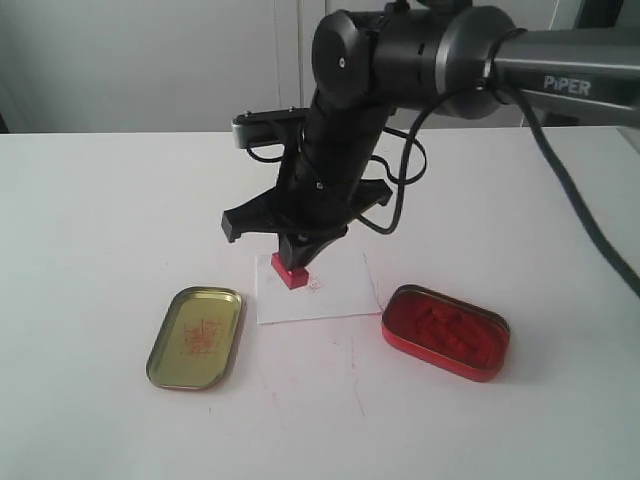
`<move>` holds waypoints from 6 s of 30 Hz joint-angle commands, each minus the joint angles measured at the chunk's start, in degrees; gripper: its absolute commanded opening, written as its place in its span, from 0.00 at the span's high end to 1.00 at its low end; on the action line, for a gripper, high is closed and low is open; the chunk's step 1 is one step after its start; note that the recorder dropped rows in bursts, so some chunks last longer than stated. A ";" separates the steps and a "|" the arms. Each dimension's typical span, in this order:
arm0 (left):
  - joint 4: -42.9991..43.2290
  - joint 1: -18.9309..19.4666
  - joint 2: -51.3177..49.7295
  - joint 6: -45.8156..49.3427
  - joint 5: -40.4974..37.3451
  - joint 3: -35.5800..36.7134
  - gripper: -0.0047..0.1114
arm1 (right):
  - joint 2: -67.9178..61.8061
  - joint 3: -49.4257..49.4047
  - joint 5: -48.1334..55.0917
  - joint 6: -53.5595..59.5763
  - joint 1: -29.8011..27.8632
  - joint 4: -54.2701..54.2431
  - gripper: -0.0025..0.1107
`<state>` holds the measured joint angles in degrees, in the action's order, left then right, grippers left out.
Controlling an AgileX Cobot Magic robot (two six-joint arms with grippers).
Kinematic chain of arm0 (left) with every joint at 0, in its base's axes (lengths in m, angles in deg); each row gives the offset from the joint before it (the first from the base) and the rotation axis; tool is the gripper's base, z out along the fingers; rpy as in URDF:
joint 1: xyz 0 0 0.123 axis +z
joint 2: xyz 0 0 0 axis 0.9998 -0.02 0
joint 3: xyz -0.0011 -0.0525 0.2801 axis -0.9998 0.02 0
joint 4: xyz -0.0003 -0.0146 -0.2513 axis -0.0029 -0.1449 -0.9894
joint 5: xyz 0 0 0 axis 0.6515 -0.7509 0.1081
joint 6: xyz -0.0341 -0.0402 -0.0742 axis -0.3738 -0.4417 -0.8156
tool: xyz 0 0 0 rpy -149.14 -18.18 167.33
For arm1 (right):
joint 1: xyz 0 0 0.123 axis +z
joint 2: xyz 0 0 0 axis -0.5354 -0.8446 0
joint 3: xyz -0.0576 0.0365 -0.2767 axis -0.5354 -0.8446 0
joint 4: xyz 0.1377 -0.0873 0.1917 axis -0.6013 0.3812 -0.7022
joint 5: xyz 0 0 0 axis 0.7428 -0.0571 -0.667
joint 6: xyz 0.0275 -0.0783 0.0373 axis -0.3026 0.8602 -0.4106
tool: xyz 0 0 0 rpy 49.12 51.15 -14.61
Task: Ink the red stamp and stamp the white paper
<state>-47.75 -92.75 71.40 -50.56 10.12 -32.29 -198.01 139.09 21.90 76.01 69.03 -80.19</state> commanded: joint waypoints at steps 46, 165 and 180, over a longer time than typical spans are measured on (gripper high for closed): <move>0.01 0.04 0.20 -0.10 -0.93 0.56 0.96 | -0.40 -31.49 -18.56 34.15 -8.14 -51.01 0.98; 0.01 0.04 0.20 -0.10 -0.93 0.56 0.96 | 22.31 -31.49 -10.18 5.90 -38.95 -0.85 0.98; 0.01 0.04 0.20 -0.10 -0.93 0.56 0.96 | 28.66 -31.49 -6.58 5.90 -38.95 2.07 0.98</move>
<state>-47.75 -92.75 71.40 -50.56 10.12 -32.29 -170.83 107.79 13.96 81.99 30.67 -79.28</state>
